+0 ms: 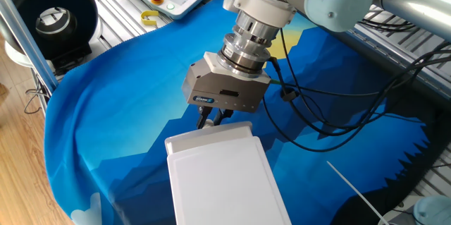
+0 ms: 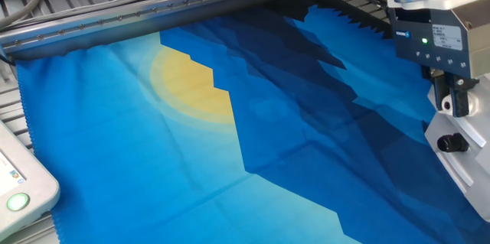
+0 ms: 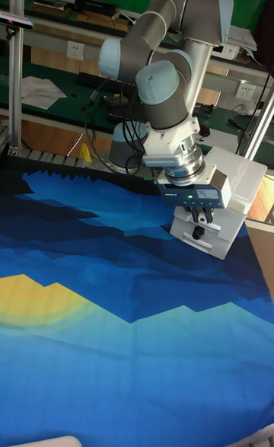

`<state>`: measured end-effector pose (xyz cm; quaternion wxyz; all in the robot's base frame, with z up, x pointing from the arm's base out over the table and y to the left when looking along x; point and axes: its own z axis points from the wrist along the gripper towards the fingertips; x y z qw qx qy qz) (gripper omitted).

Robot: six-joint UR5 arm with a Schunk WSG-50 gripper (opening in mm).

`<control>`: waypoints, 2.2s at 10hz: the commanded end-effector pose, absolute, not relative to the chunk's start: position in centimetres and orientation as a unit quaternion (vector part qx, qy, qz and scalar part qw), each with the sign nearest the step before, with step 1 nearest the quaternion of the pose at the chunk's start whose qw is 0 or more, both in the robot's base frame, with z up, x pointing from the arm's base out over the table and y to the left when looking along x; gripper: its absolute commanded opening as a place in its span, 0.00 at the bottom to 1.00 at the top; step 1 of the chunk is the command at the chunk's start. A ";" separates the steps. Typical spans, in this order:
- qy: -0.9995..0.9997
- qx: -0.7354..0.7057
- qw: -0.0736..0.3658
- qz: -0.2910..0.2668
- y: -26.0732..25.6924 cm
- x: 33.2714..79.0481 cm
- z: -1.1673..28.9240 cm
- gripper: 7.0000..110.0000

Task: Grasp the handle and open the drawer

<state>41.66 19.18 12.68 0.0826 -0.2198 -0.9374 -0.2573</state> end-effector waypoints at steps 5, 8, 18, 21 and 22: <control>-0.935 -0.224 0.083 -0.261 19.8 42.8 13.2 0.00; -0.935 -0.224 0.083 -0.263 19.9 43.2 13.3 0.00; -0.938 -0.217 0.088 -0.257 19.1 44.1 13.4 0.00; -0.939 -0.215 0.090 -0.255 18.8 44.3 13.6 0.00; -0.939 -0.214 0.090 -0.254 18.7 44.4 13.7 0.00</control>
